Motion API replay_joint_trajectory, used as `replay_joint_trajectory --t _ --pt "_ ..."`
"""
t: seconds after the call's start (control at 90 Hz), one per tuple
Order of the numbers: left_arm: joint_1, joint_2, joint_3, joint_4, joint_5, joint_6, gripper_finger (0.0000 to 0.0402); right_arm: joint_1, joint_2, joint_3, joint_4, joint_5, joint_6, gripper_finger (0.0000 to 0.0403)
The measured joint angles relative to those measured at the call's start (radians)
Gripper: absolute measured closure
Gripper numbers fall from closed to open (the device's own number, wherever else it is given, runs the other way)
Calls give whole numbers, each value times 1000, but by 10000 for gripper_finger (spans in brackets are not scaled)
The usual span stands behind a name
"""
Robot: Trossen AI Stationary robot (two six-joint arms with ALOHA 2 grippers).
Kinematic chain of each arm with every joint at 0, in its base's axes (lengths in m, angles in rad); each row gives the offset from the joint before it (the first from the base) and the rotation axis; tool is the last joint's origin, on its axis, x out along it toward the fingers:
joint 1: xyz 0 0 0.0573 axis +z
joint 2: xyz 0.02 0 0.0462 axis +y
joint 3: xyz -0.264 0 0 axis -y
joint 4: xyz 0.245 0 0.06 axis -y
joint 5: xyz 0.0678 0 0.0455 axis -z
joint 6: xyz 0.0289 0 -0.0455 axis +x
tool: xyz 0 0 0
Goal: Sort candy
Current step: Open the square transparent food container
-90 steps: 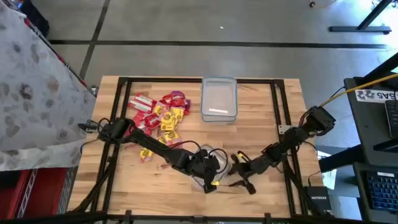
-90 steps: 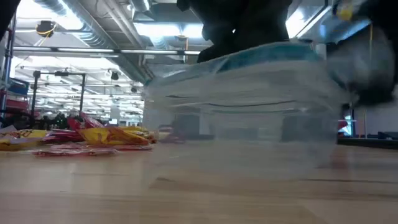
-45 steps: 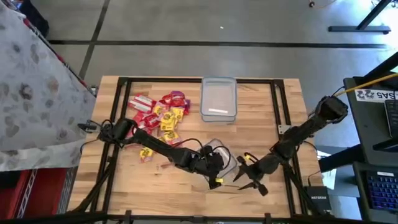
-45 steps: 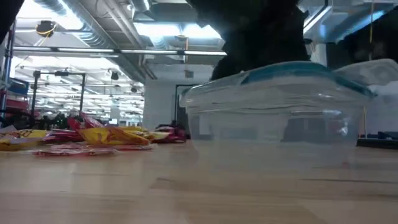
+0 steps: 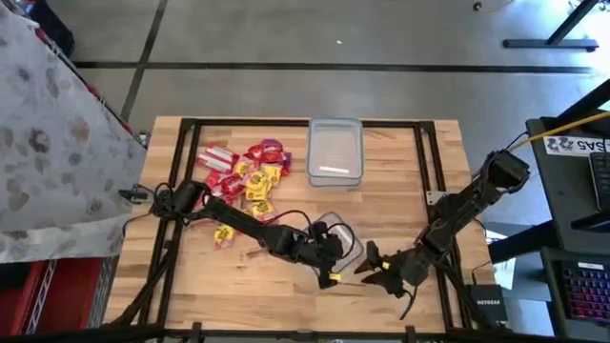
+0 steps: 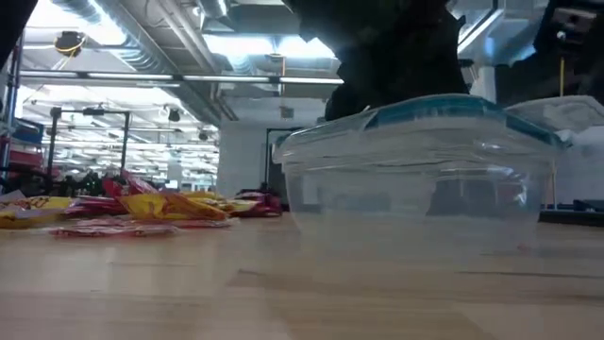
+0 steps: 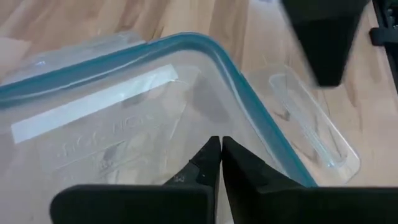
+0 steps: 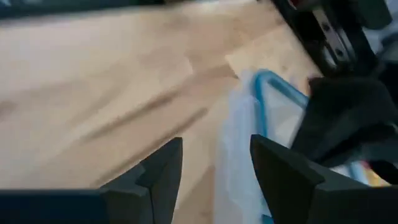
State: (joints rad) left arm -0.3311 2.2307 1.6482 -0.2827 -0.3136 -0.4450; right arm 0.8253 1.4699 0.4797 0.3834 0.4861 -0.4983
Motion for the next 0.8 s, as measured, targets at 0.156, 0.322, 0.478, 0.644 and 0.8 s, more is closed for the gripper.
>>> replay_joint_trajectory --t 0.156,0.322,0.478,0.644,0.8 --pt "-1 0 0 0 1 -12 402 0 97 -2 114 131 -108 226" --pt "-5 0 0 0 5 -23 402 -1 130 -1 193 171 -62 243" --pt "-20 0 -1 3 2 -14 402 -1 121 36 134 173 93 340" --pt "-45 -2 51 -56 -5 60 401 0 121 117 1 188 140 386" --pt "-75 -2 169 -185 -96 154 401 0 121 218 -153 205 163 396"
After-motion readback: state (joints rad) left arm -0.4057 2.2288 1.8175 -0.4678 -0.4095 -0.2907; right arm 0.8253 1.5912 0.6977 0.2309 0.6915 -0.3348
